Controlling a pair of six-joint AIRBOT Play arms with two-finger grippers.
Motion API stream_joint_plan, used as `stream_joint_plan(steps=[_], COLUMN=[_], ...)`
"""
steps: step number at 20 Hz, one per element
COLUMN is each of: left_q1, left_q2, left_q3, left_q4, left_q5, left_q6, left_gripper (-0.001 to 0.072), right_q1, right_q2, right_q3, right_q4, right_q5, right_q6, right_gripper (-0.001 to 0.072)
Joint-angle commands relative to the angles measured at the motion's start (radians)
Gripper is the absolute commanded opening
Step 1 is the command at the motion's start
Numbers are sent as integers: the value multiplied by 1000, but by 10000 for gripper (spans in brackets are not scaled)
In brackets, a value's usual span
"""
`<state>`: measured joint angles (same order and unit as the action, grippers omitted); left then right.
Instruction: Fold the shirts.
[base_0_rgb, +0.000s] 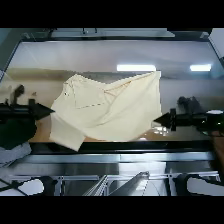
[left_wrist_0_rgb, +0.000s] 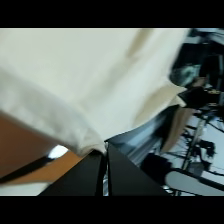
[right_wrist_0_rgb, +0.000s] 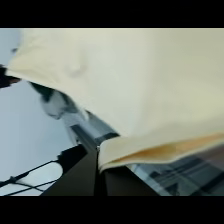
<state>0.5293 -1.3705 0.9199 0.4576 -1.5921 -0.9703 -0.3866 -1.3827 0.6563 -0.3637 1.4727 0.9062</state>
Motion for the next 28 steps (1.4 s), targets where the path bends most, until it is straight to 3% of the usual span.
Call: stream_joint_plan(steps=[1, 3, 5, 8, 11, 13, 15, 17, 20, 23, 26, 28], left_q1=[60, 120, 229, 433, 475, 427, 328, 143, -138, -319, -347, -323], left_q2=[268, 461, 623, 760, 722, 643, 576, 493, 334, 126, -90, -234], left_q3=[1, 31, 118, 289, 423, 489, 512, 511, 511, 512, 512, 552], left_q4=[-705, -1045, -1194, -1228, -1181, -1004, -755, -520, -218, -9, 13, 14], left_q5=[-270, -236, -181, -114, -95, -90, -62, -15, 91, 242, 401, 451], left_q6=[123, 121, 121, 119, 74, 19, 7, 8, 8, 8, 27, 40], left_gripper=[19, 19, 19, 19, 19, 18, 18, 19, 19, 20, 26, 26], right_q1=[-67, -130, -194, -233, -235, -235, -235, -231, -145, -37, 40, 55], right_q2=[301, 508, 682, 855, 929, 913, 820, 707, 565, 416, 204, 26], right_q3=[119, 288, 479, 702, 822, 827, 809, 736, 539, 330, 251, 261], right_q4=[319, 442, 428, 301, 26, -77, -43, 30, 31, 32, 35, 145], right_q5=[229, 169, -8, -315, -529, -496, -342, -239, -235, -353, -556, -643], right_q6=[8, 10, 5, -63, -44, 31, 67, 65, 8, -73, -179, -290], right_gripper=[21, 21, 22, 23, 23, 23, 22, 21, 21, 21, 21, 20])
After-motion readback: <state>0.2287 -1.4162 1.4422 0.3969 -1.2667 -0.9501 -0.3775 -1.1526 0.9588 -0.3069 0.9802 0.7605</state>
